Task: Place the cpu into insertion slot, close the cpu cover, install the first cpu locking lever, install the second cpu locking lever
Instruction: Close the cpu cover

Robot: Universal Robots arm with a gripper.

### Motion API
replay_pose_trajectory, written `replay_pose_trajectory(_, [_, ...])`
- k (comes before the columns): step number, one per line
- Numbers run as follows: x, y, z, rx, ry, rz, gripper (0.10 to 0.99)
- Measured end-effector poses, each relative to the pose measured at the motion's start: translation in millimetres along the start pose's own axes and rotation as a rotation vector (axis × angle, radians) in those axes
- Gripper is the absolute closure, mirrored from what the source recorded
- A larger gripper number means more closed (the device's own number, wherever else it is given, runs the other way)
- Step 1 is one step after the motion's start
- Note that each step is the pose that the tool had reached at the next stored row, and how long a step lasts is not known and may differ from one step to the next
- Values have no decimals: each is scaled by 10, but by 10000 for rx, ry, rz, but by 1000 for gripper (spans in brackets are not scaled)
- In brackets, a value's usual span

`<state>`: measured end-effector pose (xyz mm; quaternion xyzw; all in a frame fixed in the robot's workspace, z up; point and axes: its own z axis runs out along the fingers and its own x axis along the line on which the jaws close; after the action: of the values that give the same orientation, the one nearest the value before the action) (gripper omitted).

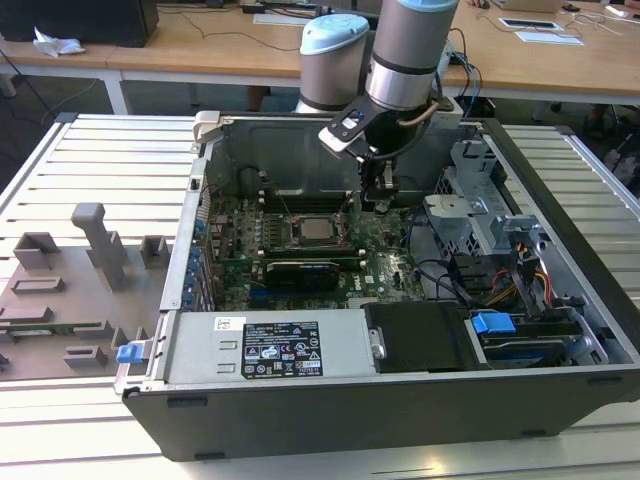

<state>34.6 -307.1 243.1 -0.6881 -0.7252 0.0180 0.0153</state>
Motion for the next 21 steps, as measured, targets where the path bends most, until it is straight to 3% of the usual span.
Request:
replay_pose_trajectory(13, [12, -224, 11, 0, 0, -1, 980])
replay_pose_trajectory(21, [16, -309, 15, 0, 0, 0, 980])
